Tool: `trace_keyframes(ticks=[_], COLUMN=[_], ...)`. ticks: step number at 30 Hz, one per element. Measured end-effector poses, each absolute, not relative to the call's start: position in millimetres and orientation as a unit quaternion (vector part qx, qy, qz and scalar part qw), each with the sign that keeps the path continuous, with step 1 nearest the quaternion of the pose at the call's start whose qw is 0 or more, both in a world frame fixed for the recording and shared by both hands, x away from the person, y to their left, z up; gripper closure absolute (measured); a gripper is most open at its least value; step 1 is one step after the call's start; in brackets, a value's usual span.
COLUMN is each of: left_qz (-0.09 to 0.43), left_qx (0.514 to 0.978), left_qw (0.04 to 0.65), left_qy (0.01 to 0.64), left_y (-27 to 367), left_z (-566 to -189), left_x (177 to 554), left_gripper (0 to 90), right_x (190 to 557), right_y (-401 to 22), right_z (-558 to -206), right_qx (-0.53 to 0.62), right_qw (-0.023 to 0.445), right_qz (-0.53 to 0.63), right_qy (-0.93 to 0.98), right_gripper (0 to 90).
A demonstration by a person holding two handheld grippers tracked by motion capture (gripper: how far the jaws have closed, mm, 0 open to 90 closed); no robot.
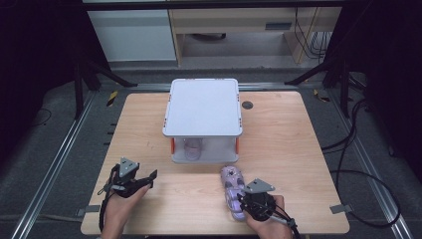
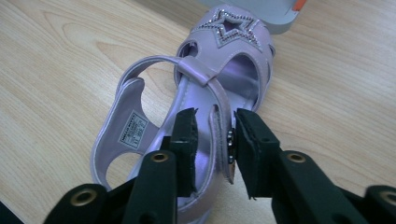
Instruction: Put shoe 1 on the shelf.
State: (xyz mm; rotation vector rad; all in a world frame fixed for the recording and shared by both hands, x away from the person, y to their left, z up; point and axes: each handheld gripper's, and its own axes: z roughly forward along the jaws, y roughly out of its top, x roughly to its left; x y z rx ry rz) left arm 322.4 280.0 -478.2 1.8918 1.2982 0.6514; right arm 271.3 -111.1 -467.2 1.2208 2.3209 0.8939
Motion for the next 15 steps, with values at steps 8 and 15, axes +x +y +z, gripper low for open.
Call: trace_keyframes(ticks=[8,15], left_qz=[0.255,0.255], left_qx=[0.738,0.742], left_qw=[0.369,0.378], left_qy=[0.504,0.492], left_y=[278.9,271.8], left_z=[-478.0,-474.5], left_x=[322.8,320.8], left_gripper=[25.2,25.4], right_x=[268.5,267.8], right_y=[-111.5,-111.0], right_z=[-469.5,-469.3], right_qx=[0.451,0.446], right_qw=[0.173,0.196], right_qz=[0.319,0.319], right_qy=[0.816,0.813], right_gripper=[65.9,59.3])
